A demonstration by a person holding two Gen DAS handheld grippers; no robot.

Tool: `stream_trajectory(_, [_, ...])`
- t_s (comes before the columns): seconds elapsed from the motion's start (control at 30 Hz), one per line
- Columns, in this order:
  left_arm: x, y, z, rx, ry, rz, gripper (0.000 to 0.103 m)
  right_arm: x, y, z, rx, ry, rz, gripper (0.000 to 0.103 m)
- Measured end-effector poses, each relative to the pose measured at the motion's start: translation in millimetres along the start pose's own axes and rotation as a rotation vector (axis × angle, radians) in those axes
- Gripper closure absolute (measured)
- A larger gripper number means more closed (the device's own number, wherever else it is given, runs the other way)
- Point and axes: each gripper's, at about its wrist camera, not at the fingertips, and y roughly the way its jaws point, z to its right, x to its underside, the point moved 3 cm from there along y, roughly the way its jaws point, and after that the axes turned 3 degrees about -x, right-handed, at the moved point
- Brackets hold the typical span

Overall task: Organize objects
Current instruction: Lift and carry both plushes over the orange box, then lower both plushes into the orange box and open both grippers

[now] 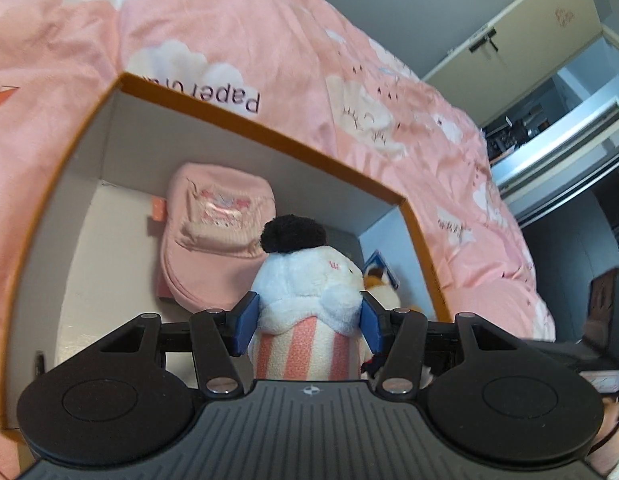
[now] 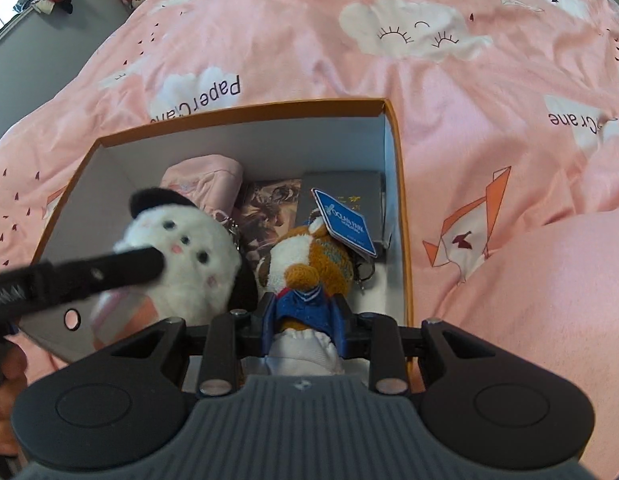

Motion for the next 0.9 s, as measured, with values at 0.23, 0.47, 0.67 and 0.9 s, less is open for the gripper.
stream_trajectory(0.23, [3,22,-4,-0.013,-0.023,-0.090,0.043,-6,6,-4,0.040,-0.072,-0.077,0.071])
stream_trajectory(0.47, [11,38,-4,-0.044,-0.066,-0.144,0.041,-7,14,-13,0.105,-0.281,-0.178,0.071])
stream_trajectory(0.67, [11,43,1,-0.124,0.002,-0.233,0.038,-3,16,-25,0.142,-0.499,-0.232,0.082])
stream_trajectory(0.9, [5,22,3,-0.090,0.094,-0.254,0.052,-3,14,-28,0.133,-0.643,-0.273,0.087])
